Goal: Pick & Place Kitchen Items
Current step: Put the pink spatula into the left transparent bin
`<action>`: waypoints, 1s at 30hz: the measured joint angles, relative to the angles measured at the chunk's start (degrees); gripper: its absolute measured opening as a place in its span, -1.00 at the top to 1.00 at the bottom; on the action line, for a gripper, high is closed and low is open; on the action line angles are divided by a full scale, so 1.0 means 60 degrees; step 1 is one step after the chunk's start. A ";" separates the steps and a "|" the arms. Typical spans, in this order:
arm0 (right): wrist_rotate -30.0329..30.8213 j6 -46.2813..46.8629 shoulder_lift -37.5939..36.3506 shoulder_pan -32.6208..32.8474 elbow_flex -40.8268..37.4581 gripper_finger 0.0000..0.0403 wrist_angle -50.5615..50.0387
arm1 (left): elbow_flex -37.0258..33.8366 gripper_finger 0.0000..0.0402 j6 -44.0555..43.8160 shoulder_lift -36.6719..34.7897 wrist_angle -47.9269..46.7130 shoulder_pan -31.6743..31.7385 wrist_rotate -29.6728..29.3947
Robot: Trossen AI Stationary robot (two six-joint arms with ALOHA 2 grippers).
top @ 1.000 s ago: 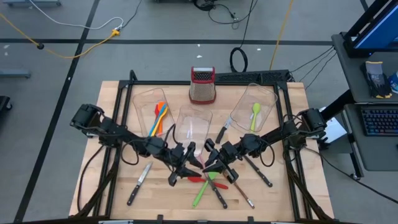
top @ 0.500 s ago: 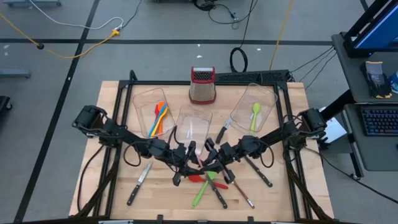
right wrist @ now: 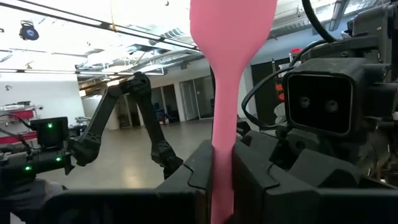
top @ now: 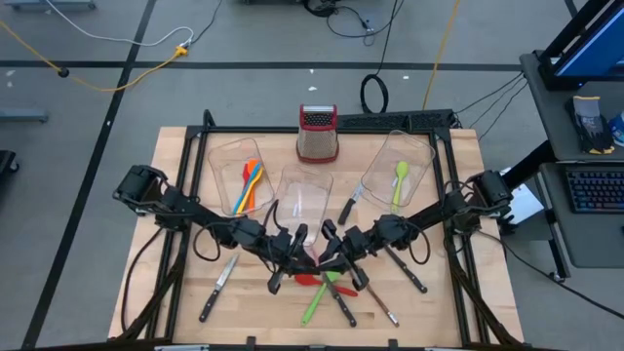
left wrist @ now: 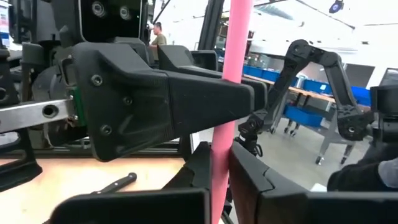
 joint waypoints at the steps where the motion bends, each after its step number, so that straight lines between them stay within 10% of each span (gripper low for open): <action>1: -0.0016 0.0037 0.0000 0.0010 0.0000 0.86 -0.0024 | 0.0000 0.89 -0.0027 0.0000 -0.0059 0.0004 0.0002; 30: 0.0807 0.0118 -0.0008 -0.0034 -0.0004 0.40 -0.2311 | 0.0000 0.97 -0.1241 -0.0438 -0.3394 -0.0084 -0.2087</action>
